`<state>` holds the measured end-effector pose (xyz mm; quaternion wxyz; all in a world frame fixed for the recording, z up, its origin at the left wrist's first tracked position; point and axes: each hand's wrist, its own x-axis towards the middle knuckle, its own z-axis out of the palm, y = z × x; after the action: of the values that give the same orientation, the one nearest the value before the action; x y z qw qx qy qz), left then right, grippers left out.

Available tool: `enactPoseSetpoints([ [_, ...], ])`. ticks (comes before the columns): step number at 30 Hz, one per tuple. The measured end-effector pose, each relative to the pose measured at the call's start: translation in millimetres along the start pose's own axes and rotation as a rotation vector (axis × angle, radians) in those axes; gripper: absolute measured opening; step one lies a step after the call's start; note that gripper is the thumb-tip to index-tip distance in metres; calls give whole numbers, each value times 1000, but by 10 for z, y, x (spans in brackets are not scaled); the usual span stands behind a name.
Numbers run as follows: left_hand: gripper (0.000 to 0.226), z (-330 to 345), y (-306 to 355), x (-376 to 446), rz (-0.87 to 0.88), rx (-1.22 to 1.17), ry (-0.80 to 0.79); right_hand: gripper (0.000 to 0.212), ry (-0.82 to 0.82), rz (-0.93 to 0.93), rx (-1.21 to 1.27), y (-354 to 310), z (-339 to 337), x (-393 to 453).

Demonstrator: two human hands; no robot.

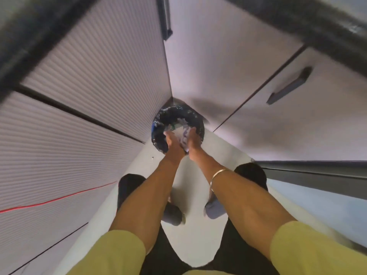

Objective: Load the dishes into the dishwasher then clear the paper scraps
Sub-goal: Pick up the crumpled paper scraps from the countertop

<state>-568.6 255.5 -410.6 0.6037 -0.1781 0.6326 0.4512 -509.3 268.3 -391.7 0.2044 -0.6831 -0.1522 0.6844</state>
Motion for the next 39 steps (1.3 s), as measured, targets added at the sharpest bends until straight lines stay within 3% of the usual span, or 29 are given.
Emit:
enactPoseSetpoints([
  [4,96,-101,-125,663,-57,128,13,70,-9,38,-20,166,-19,593],
  [7,108,-190,-99,860,-186,-26,50,84,-91,139,-32,173,-69,866],
  [13,87,-208,10,-19,-93,58,-20,69,-22,154,-129,45,-312,296],
  [19,64,-110,298,-1160,37,270,-37,55,-62,133,-327,-407,-353,-974],
  [24,56,63,738,-2256,183,658,-73,43,28,-108,-863,-1100,-276,-2041],
  [28,59,98,962,-3003,288,987,-108,38,7,-279,-1246,-1532,-269,-2796],
  [34,49,178,1304,-3721,374,1245,-57,38,19,-376,-1417,-1873,-304,-3207],
  [39,37,242,1643,-3863,458,1420,-23,42,-1,-468,-1499,-2179,-293,-3403],
])
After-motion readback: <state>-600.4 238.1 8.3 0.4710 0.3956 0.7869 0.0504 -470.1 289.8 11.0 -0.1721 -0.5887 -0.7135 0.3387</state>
